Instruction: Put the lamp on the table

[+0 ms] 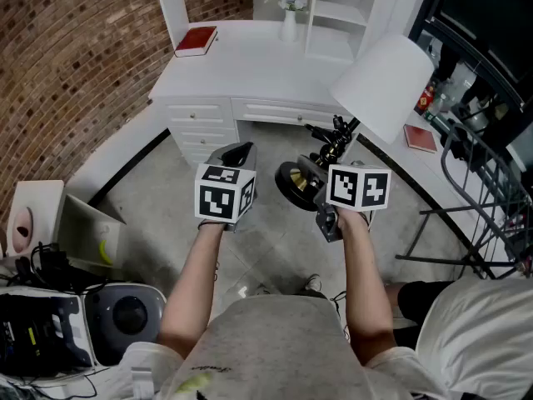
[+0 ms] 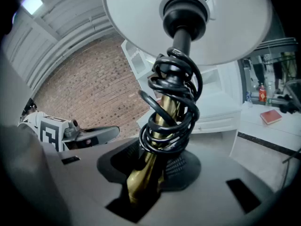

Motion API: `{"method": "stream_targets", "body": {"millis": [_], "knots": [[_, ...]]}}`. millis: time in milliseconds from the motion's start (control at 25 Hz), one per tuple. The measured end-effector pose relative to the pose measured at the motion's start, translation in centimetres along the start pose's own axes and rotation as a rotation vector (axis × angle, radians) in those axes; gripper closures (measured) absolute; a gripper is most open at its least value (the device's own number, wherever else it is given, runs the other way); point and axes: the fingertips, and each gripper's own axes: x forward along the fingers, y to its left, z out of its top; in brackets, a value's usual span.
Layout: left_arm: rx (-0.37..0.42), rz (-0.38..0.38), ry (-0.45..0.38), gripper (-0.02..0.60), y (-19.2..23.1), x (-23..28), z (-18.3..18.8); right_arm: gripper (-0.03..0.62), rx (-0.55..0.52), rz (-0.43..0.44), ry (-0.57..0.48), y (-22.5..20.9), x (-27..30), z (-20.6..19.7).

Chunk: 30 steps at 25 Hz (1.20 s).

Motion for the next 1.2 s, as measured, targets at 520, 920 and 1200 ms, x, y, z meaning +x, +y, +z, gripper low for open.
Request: {"method": "stream_targets", "body": {"millis": [520, 920, 1200], "knots": [[-0.004, -0.039, -0.015, 0.588, 0.4, -0.3, -0.1, 0.459, 0.022, -0.011, -0.003, 0.3, 0.4, -0.2], [-0.01, -0.039, -0.024, 0.586, 2.0, 2.2, 0.9, 0.459, 0.03, -0.007, -0.012, -1.4, 2.8, 1.4], [0.064, -0.015, -0.004, 0.586, 1.7, 7.3, 2.0, 0.459, 0.022, 0.002, -0.008, -5.7, 5.0, 3.3]]}}
